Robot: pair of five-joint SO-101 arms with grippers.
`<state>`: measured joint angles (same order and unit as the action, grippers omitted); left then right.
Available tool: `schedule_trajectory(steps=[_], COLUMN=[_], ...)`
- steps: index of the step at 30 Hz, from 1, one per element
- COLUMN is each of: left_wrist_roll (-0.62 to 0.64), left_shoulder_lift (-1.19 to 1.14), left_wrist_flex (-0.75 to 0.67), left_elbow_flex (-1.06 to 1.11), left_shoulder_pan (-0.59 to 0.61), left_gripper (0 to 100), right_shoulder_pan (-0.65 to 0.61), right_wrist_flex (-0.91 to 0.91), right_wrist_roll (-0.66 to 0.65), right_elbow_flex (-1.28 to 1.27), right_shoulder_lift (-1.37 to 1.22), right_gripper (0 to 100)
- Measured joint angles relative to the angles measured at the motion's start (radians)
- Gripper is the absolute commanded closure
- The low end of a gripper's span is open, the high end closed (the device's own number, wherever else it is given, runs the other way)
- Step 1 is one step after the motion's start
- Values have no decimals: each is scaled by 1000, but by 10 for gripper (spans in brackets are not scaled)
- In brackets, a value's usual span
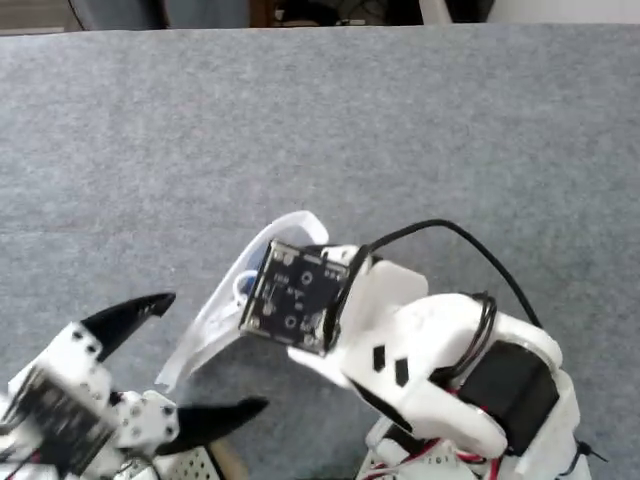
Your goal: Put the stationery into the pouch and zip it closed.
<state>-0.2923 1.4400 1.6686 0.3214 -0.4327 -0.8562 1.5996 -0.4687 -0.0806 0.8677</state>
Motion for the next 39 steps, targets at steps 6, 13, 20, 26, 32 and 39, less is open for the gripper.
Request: schedule_trajectory(steps=[6, 13, 20, 26, 32, 39], left_wrist_roll=[-2, -2, -2, -2, -44, -61], left_shoulder_lift=[0, -2, -2, -3, -5, -6], left_wrist_flex=[-140, -170, -164, -158, -121, -15], left_elbow_flex=[204, 279, 281, 282, 244, 167], left_shoulder_pan=[51, 51, 51, 21, -11, -48], left_gripper=[578, 798, 927, 973, 973, 973], right_shoulder_pan=[-11, -14, -14, -14, -14, 72], right_wrist_flex=[6, 11, 11, 11, 11, -40], right_wrist_roll=[37, 41, 43, 43, 43, 38], right_elbow_flex=[6, 6, 9, 9, 9, 9], right_shoulder_lift=[-8, -8, -8, -8, -8, -8], right_gripper=[986, 986, 986, 986, 986, 986])
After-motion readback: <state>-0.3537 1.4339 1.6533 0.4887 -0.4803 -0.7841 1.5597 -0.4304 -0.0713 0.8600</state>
